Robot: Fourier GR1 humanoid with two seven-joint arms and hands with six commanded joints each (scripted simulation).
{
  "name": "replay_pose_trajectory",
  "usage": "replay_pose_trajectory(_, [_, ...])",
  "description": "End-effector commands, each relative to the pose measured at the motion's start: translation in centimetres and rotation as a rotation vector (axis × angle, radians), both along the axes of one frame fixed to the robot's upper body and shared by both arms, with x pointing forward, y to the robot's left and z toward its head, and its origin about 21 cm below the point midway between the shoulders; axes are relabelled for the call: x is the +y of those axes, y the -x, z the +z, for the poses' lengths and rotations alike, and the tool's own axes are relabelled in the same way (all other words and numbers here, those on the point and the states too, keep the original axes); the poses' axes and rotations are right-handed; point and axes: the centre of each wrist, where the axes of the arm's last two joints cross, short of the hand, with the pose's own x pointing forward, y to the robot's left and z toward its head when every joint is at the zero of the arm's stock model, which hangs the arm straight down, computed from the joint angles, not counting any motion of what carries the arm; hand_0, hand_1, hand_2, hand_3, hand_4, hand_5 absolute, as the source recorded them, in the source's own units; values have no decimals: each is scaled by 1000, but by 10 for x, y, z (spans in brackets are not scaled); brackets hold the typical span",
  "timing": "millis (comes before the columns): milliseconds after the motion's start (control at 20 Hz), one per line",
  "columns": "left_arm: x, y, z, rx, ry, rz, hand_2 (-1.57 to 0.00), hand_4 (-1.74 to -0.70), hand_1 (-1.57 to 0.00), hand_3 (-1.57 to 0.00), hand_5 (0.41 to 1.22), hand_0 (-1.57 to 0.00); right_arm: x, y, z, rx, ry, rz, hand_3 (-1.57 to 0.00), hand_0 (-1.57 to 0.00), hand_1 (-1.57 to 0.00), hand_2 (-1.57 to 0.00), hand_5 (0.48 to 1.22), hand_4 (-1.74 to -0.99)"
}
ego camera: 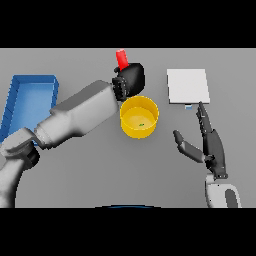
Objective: Pick up the red beaker and tilt it to pour out 1 green nut into yellow bowl. Pick up the yellow bowl and place it on the metallic measuring scale.
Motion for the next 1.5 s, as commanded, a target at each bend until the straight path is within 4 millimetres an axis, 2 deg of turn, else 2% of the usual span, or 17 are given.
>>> replay_pose_trajectory(0, [-4,0,1,-21,-21,-12,-1571,-1733,-1571,-1569,1221,-1571,-2,1,0,-3,10,-7,1,1,1,1,579,-1133])
replay_pose_trajectory(50, [-7,0,2,-37,-40,-28,-1571,-1733,-1571,-1569,1221,-1571,2,0,0,4,8,1,1,1,1,1,577,-1130])
replay_pose_trajectory(200, [-20,2,26,-99,-102,-92,-1571,-1732,-1571,-1570,1221,-1571,3,0,2,-5,12,-12,1,1,1,1,572,-1138])
replay_pose_trajectory(300, [-22,-9,64,-178,-140,-94,-1571,-1729,-1571,-1570,1221,-1571,2,-2,5,6,-2,-11,1,1,1,1,565,-1138])
replay_pose_trajectory(450, [-13,-26,122,-238,-44,-13,-1571,-1724,-1571,-1571,1221,-1571,7,-3,2,-6,7,5,1,1,1,1,554,-1130])
replay_pose_trajectory(600, [14,-42,176,-303,127,104,-1571,-1722,-1571,-1571,1221,-1571,5,-2,5,-23,-1,20,1,1,1,1,554,-1117])
replay_pose_trajectory(700, [34,-50,202,-287,300,264,-1571,-1728,-1571,-1571,1221,-1571,3,-4,5,-13,-8,28,1,1,1,1,563,-1104])
replay_pose_trajectory(750, [54,-56,217,-245,455,369,-1571,-1731,-1571,-1523,1221,-1571,5,-6,6,-26,-6,39,1,1,1,1,572,-1102])
replay_pose_trajectory(850, [102,-66,234,-174,724,541,-1571,-1735,-1571,-1509,1221,-1571,3,-9,8,-29,-2,43,1,1,1,1,578,-1105])
replay_pose_trajectory(1000, [181,-74,232,-40,1085,720,-1571,-1738,-1571,-1530,1221,-1571,1,-8,5,-17,7,49,1,1,1,1,588,-1121])
replay_pose_trajectory(1050, [205,-75,225,-10,1198,774,-1571,-1738,-1571,-1538,1221,-1571,2,-9,5,-22,8,51,1,1,1,1,595,-1118])
replay_pose_trajectory(1150, [239,-76,200,16,1355,861,-1571,-1739,-1571,-1550,1221,-1571,1,-10,4,-14,37,46,1,1,1,1,606,-1127])
replay_pose_trajectory(1250, [261,-76,164,-16,1443,1019,-1571,-1740,-1571,-1558,1221,-1571,2,-14,6,-26,40,58,1,1,1,1,621,-1132])
replay_pose_trajectory(1350, [278,-73,130,-50,1558,1092,-1571,-1740,-1571,-1562,1221,-1571,0,-12,4,-11,47,66,1,1,1,1,628,-1142])
replay_pose_trajectory(1450, [294,-67,106,-58,1680,1188,-1571,-1741,-1571,-1566,1221,-1571,2,-11,6,-26,37,82,1,1,1,1,640,-1133])
